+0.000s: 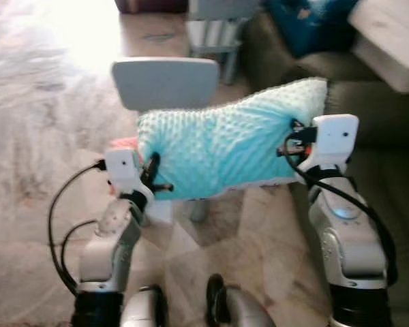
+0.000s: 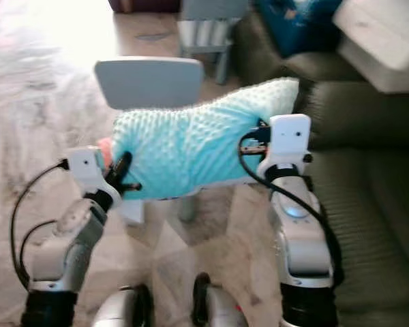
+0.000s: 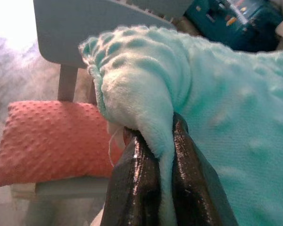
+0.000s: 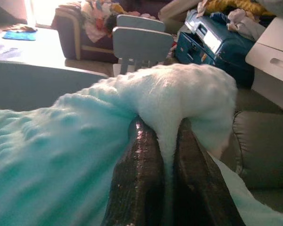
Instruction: Move the pillow to the sofa
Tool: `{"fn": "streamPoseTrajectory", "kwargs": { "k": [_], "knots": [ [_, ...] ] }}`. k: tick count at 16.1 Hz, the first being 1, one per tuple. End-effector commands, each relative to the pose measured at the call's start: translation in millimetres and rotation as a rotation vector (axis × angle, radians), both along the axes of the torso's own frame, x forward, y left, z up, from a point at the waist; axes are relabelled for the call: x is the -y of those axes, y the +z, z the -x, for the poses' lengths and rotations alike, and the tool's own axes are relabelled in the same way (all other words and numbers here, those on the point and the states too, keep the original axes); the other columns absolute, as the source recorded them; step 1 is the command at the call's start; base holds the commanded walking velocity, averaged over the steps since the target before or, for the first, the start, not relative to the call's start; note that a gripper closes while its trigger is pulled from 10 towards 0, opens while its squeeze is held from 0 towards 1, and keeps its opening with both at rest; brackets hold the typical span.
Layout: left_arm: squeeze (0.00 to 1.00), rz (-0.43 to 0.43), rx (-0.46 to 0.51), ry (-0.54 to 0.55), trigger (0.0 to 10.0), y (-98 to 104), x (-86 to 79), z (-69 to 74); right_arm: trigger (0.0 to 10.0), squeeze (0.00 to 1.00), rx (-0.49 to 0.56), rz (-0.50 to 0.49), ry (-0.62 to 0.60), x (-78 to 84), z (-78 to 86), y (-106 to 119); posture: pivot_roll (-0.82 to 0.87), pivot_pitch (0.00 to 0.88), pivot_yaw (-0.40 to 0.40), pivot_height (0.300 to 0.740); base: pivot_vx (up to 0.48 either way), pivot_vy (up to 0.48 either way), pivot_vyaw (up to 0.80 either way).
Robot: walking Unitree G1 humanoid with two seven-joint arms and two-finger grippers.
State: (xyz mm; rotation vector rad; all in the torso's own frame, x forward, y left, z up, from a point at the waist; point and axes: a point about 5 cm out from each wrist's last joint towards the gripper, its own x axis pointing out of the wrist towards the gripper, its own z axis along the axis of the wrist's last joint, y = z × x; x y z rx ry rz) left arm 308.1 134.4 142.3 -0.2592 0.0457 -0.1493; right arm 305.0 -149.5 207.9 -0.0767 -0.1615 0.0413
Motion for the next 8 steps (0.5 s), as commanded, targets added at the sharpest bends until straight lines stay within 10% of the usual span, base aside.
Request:
{"fn": "streamPoseTrajectory", "kwargs": {
  "k": [1, 8],
  "knots": [
    [0.0, 0.002, -0.013, 0.004, 10.0, -3.3, 0.2, 1.8, 10.0, 0.0, 0.025, -0.002, -0.007, 1.6, 1.4, 4.6, -0.11, 0.223, -0.064, 0.74, -0.371, 0.0, 0.0],
    [0.0, 0.006, -0.013, -0.004, 10.0, -3.2, 1.6, 0.6, 10.0, 0.0, 0.023, 0.001, -0.013, 2.6, 1.1, 4.5, -0.12, 0.224, -0.063, 0.74, -0.373, 0.0, 0.0]
  ]
}}
